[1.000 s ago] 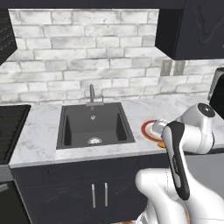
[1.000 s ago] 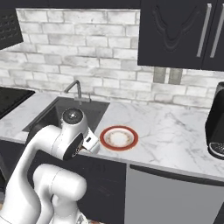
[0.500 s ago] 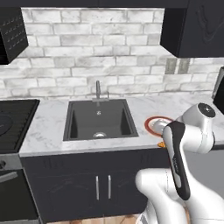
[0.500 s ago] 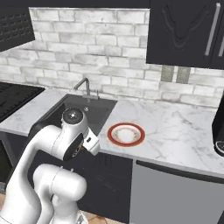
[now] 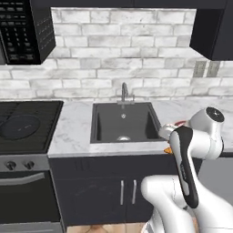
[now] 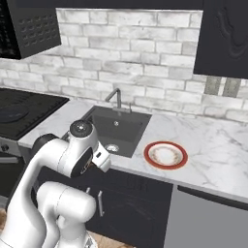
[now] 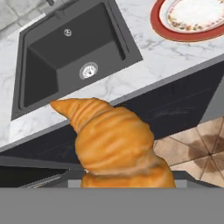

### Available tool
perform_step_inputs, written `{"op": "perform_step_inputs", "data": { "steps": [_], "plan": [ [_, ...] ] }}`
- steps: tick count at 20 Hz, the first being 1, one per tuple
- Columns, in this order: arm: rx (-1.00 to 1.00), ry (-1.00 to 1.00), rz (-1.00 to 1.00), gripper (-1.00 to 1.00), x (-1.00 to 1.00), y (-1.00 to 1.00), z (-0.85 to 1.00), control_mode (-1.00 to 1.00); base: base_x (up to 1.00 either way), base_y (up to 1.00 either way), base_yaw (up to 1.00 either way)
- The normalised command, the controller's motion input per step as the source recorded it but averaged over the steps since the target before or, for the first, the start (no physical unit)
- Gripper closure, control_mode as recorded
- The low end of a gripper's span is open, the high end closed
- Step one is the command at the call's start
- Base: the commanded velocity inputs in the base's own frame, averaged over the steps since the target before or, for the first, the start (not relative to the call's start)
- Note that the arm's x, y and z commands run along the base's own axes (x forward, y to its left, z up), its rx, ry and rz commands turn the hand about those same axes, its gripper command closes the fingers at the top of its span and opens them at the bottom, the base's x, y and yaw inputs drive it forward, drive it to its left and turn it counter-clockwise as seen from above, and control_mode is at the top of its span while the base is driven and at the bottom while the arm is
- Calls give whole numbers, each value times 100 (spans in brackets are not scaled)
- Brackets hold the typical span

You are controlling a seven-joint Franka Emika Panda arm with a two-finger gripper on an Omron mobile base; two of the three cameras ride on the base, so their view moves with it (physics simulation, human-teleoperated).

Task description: Pick the croissant and place it on the pan. Then turn on the stove to warm the croissant.

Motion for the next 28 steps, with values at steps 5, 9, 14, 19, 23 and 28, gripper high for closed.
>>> {"op": "perform_step_inputs", "data": {
  "steps": [5,9,14,19,23,28],
  "plan": [
    [0,0,0,100,0,0,0,100,0,56,10],
    [0,0,0,100,0,0,0,100,0,55,10],
    [0,0,0,100,0,0,0,100,-10,52,9],
    [0,0,0,100,0,0,0,100,-11,48,7],
    [0,0,0,100,0,0,0,100,-3,52,4],
    [0,0,0,100,0,0,0,100,-2,52,4]
  ]
}}
